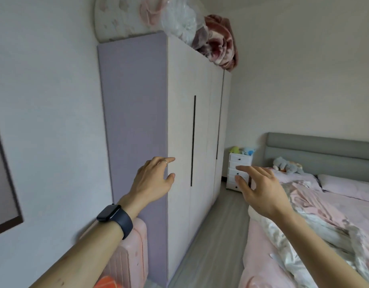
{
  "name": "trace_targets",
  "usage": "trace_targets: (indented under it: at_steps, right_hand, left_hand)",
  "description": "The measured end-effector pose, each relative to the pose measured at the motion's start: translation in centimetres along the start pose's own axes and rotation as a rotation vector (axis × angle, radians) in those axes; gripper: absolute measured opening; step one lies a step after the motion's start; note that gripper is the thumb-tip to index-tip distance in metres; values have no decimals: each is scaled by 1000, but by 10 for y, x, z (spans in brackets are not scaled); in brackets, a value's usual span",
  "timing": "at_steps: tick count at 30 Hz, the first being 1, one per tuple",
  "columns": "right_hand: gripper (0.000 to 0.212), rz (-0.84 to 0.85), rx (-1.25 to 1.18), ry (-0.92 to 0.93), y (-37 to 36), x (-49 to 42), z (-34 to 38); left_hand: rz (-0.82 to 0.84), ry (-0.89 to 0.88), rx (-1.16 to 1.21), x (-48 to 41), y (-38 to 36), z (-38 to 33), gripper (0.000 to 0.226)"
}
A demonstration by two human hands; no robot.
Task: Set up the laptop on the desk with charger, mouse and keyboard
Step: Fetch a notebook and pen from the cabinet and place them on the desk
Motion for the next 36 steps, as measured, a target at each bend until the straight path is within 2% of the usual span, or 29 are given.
trace_targets:
  at_steps: [4, 9, 23, 28, 31, 36]
  right_hand:
    - [45, -52, 82, -73, -30, -57, -56]
    - [39, -83, 119, -142, -69, -128, -138]
    - [39, -30, 78, -175, -170, -383, -344]
    - [34, -77, 115, -181, -207, -469, -421]
    - [40, -70, 153, -210, -229, -513, -470]
    - [27, -110, 183, -328, -256, -568, -556]
  left_hand:
    - [42, -100, 39, -99, -56, -6, 49]
    - [81, -169, 97, -209, -136, -21, 49]
    - [82, -102, 223, -486, -327, -25, 46]
    - [89, -147, 255, -599, -411, -33, 45]
    - [141, -202, 240, -672, -462, -42, 46]
    - [203, -247, 284, -798, -537, -64, 44]
Point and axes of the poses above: each hand's wrist, its own x-axis away from the middle knuckle, its own y-axis out of the back of the hand, z = x × y, the point moved 1 cm from there along -x, towards the middle knuckle, and after that the axes turned 9 degrees about -x, right-handed, at the moved point
